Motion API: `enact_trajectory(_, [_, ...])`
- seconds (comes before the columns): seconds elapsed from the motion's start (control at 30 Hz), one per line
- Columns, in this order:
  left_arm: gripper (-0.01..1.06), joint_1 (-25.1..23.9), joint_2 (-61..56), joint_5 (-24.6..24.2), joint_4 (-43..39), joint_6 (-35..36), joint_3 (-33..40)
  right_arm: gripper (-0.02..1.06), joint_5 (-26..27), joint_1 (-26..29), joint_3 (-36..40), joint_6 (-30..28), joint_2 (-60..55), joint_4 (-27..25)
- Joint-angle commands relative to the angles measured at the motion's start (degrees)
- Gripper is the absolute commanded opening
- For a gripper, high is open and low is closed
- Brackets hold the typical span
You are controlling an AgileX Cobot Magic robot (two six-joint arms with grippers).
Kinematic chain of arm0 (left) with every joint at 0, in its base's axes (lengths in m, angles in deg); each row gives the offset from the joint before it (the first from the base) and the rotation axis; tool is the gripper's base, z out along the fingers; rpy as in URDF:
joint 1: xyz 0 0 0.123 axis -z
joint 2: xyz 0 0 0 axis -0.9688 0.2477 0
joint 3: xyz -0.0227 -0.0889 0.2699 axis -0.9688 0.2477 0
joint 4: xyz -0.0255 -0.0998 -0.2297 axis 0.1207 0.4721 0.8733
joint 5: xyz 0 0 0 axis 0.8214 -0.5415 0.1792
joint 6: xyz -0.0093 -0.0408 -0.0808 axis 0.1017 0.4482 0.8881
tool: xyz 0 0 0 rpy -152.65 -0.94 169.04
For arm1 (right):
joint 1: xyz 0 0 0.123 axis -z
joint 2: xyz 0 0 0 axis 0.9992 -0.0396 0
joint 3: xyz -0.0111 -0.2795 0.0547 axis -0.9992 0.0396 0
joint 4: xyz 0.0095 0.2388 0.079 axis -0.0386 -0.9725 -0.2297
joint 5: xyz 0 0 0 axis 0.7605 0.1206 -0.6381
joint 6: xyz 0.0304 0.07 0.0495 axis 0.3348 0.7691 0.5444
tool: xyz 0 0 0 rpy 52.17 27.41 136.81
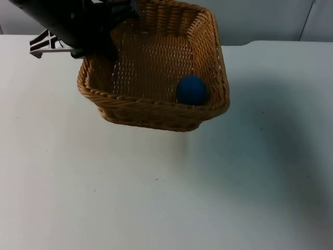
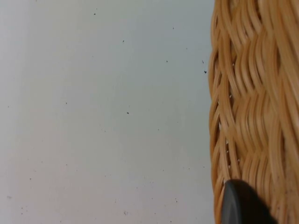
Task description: Pick up the basket with the left hand and place the ball into the basket with the right hand.
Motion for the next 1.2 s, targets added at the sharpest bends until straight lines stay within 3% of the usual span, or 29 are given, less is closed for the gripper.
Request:
enact_trajectory(0.0, [0.0, 0.29, -0.77, 0.68, 0.61, 0.49, -0.03, 1.01, 2.11, 0.13, 3.4, 0.74, 5.48, 0.48])
enact_trajectory(0.17, [0.0, 0.29, -0.77, 0.39, -0.03, 0.49, -0.03, 1.01, 5.37, 0.13, 12.4, 2.46, 19.44, 1.14])
enact_trajectory(0.4, [0.0, 0.29, -0.77, 0.39, -0.03, 0.49, -0.03, 1.01, -0.15, 0.13, 21.86, 5.62, 35.49, 6.98])
enact_trajectory(0.57, [0.0, 0.29, -0.77, 0.39, -0.2, 0.38, -0.03, 1.01, 0.14, 0.13, 25.31, 5.9, 36.89, 7.56])
enact_trajectory(1.17, [0.0, 0.29, -0.02, 1.52, -0.36, 0.38, -0.03, 1.01, 1.21, 0.13, 25.35, 6.69, 36.67, 7.51])
